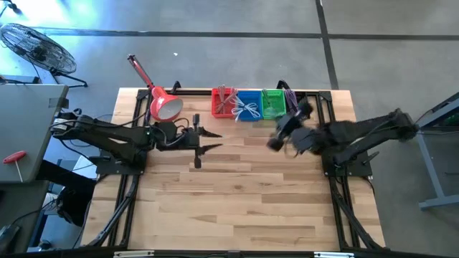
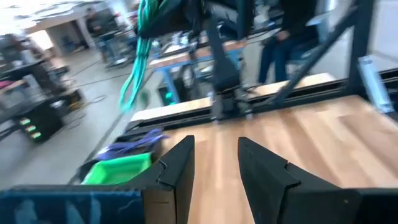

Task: Pick & Place USB Port
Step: Put the green charger cable into the green bin, then return to Home Position

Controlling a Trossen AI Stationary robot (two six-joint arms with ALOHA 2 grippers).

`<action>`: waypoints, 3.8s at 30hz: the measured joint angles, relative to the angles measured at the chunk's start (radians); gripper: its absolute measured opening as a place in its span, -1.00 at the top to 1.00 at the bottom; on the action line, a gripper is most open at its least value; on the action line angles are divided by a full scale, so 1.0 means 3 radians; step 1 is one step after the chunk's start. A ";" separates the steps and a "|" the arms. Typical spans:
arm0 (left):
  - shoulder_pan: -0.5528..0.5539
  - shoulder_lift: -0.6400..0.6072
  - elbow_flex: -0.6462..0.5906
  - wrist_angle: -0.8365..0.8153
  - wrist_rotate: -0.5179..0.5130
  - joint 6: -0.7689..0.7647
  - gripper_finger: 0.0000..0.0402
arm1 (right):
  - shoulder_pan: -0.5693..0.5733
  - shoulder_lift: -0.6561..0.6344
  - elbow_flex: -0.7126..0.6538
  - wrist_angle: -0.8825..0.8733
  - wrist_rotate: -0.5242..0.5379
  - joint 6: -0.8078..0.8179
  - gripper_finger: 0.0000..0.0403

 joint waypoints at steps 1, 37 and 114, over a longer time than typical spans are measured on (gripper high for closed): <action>0.0000 -0.0037 0.0000 -0.0055 -0.0085 0.0001 0.41 | -0.0086 -0.0084 0.0000 -0.0138 0.0011 0.0142 0.95; 0.0000 -0.0197 -0.0003 -0.1232 -0.0833 -0.0121 0.41 | -0.2987 0.1467 0.0004 -0.0273 -0.2774 0.0611 0.95; -0.0263 -0.2988 -0.0089 -0.2886 -0.1137 -0.0533 1.00 | -0.2136 -0.2562 -0.1215 -0.1223 -0.3864 0.0240 0.98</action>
